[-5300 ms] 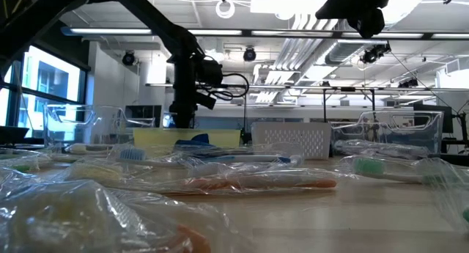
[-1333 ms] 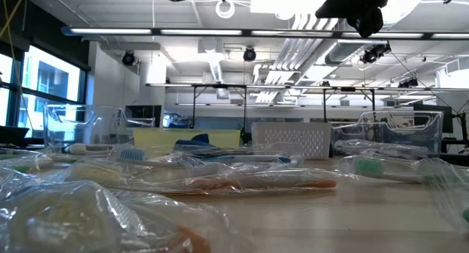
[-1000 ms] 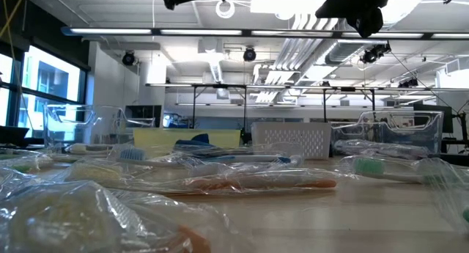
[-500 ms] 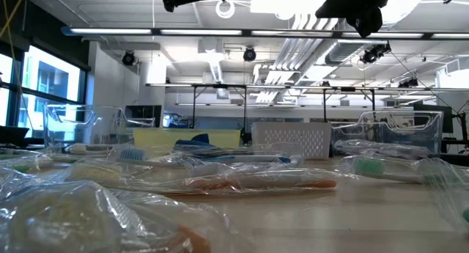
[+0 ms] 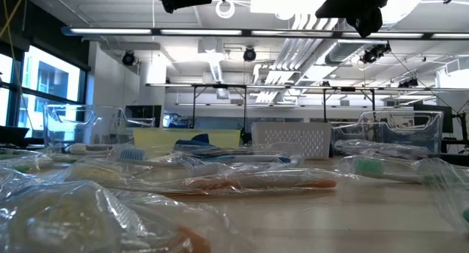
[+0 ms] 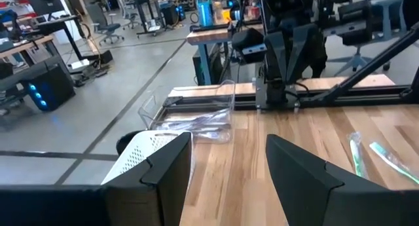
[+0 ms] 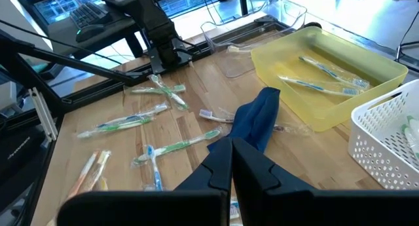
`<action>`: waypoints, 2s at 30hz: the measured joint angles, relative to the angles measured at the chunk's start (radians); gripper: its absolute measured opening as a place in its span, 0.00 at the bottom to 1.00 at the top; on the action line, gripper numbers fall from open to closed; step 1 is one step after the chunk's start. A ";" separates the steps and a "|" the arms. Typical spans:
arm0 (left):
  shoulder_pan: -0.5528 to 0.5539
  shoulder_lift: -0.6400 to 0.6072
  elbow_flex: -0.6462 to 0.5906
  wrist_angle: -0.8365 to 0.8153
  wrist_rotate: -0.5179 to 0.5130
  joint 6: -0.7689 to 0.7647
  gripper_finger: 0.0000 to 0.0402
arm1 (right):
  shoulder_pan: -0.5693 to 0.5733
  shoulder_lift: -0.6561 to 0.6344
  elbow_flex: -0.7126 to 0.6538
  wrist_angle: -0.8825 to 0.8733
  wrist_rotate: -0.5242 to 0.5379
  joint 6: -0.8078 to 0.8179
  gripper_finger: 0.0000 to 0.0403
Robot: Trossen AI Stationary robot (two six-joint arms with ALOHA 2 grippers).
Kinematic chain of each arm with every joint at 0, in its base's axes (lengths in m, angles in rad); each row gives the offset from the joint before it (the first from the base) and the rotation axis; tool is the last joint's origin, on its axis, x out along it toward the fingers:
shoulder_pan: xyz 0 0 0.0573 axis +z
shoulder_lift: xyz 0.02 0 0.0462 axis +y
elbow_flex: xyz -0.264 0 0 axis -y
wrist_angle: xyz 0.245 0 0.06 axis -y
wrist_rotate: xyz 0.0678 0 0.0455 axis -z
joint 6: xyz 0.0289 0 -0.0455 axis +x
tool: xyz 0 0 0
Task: Pick & Place Toothbrushes
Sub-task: Put the green toothbrush into the white bin
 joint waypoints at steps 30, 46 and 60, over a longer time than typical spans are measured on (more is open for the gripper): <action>0.000 0.000 0.001 -0.048 0.130 -0.106 0.48 | 0.000 0.000 0.000 0.051 -0.035 0.008 0.01; 0.000 -0.001 0.001 -0.665 0.439 -0.387 0.48 | 0.000 0.000 0.000 0.030 -0.053 0.000 0.01; -0.002 0.047 0.001 -1.016 0.272 -0.259 0.48 | 0.000 0.000 0.000 0.021 -0.049 0.000 0.01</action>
